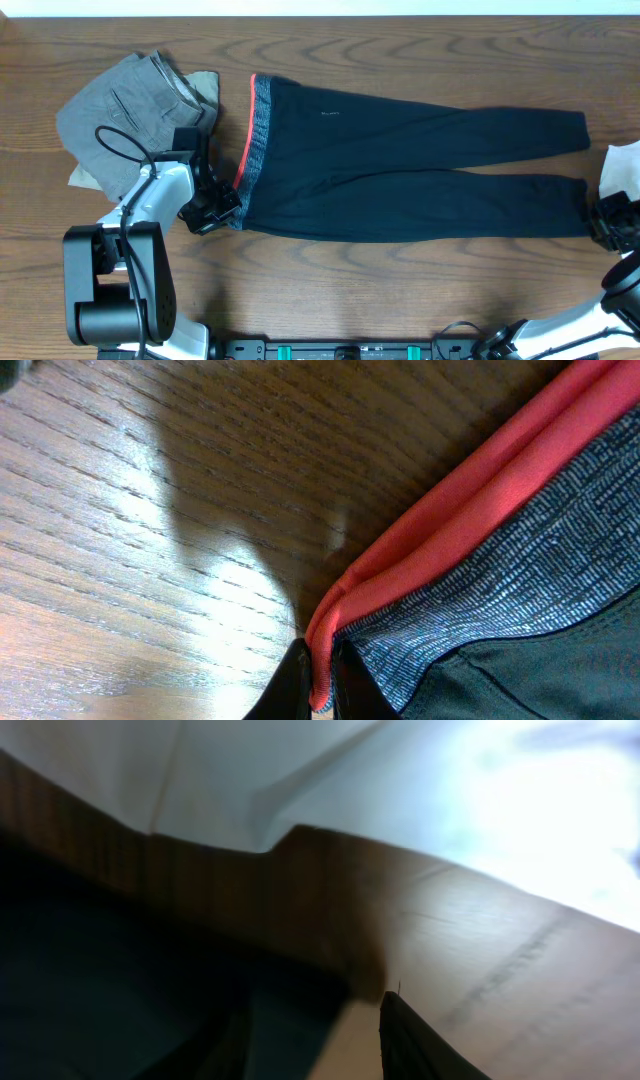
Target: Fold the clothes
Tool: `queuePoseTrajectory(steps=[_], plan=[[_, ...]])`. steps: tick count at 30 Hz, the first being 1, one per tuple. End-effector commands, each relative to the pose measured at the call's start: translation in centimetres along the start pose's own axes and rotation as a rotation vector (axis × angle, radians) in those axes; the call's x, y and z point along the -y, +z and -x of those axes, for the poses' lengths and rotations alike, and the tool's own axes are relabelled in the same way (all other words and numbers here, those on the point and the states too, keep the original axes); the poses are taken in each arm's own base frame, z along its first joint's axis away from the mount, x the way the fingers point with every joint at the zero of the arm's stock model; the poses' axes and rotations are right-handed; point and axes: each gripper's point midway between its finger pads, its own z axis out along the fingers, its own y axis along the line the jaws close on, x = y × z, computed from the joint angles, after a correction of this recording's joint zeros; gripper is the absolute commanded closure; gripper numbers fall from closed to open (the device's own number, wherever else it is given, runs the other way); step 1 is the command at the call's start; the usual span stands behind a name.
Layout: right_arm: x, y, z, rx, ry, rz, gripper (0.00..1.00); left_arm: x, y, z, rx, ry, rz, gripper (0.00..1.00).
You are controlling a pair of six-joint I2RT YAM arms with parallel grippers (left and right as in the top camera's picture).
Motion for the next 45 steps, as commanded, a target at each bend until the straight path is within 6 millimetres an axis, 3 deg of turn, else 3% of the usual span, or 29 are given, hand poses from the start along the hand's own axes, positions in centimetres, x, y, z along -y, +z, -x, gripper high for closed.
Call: queuePoseTrajectory(steps=[1,11,20,26,31,38,45], plan=[[-0.2,-2.1,0.7,0.049,0.006,0.058,0.6,-0.2,-0.4,0.8,0.027,0.011,0.016,0.94],[0.2,-1.5,0.1,0.044,-0.008,0.026,0.58,-0.2,-0.4,0.8,0.027,0.011,0.016,0.94],[1.3,0.2,-0.7,0.049,0.036,-0.004,0.58,-0.2,-0.4,0.8,0.027,0.011,0.016,0.93],[1.2,0.9,-0.3,0.085,0.043,0.011,0.66,-0.2,-0.4,0.8,0.027,0.011,0.016,0.94],[0.8,0.6,0.4,0.111,0.031,0.031,0.87,-0.2,-0.4,0.8,0.027,0.011,0.017,0.94],[0.2,-2.7,1.3,0.195,0.043,0.069,0.98,-0.2,-0.5,0.7,0.024,0.01,0.018,0.94],[-0.4,-9.4,1.8,0.359,0.064,0.137,0.99,-0.3,-3.2,-0.4,0.05,0.041,0.005,0.94]])
